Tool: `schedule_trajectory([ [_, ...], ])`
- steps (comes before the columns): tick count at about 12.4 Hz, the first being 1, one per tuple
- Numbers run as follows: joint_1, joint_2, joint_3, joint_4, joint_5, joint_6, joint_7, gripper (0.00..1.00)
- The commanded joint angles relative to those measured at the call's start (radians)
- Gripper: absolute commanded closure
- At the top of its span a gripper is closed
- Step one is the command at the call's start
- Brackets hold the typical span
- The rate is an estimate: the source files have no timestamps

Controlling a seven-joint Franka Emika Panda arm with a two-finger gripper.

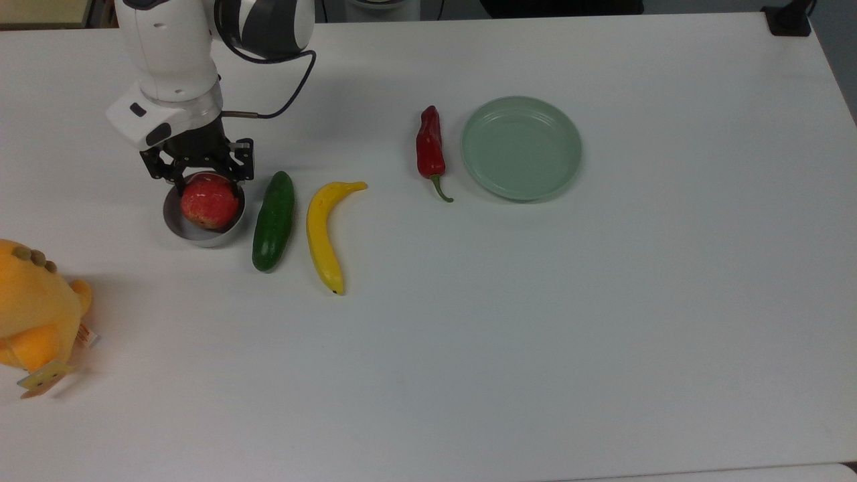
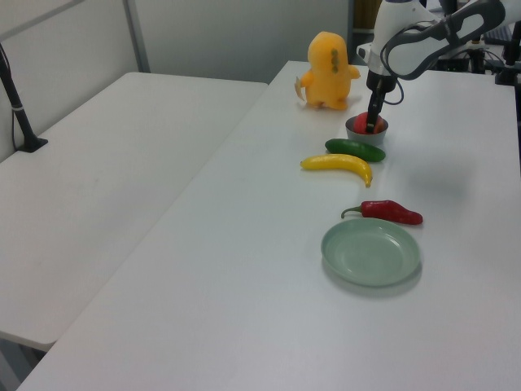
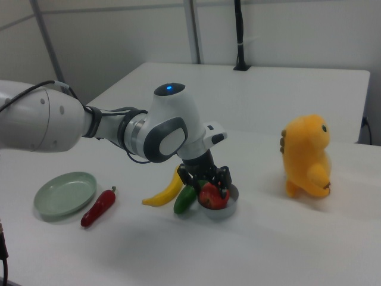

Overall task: Red apple placed in the center of the desktop
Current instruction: 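Lower the gripper around the red apple and close it, then lift the red apple up out of the grey bowl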

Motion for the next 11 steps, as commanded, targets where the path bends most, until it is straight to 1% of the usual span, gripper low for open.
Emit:
schedule_trajectory([
  [1, 0.001, -0.036, -0.004, -0.021, -0.014, 0.015, -0.001, 0.9],
  [3, 0.001, -0.07, -0.004, -0.018, -0.006, 0.001, 0.0, 0.9],
  [7, 0.016, -0.176, -0.004, 0.001, 0.003, -0.156, -0.001, 0.9],
  [9, 0.024, -0.226, 0.001, 0.02, 0.004, -0.297, -0.003, 0.9],
  [11, 0.064, -0.266, 0.001, 0.03, 0.004, -0.443, -0.013, 0.9],
])
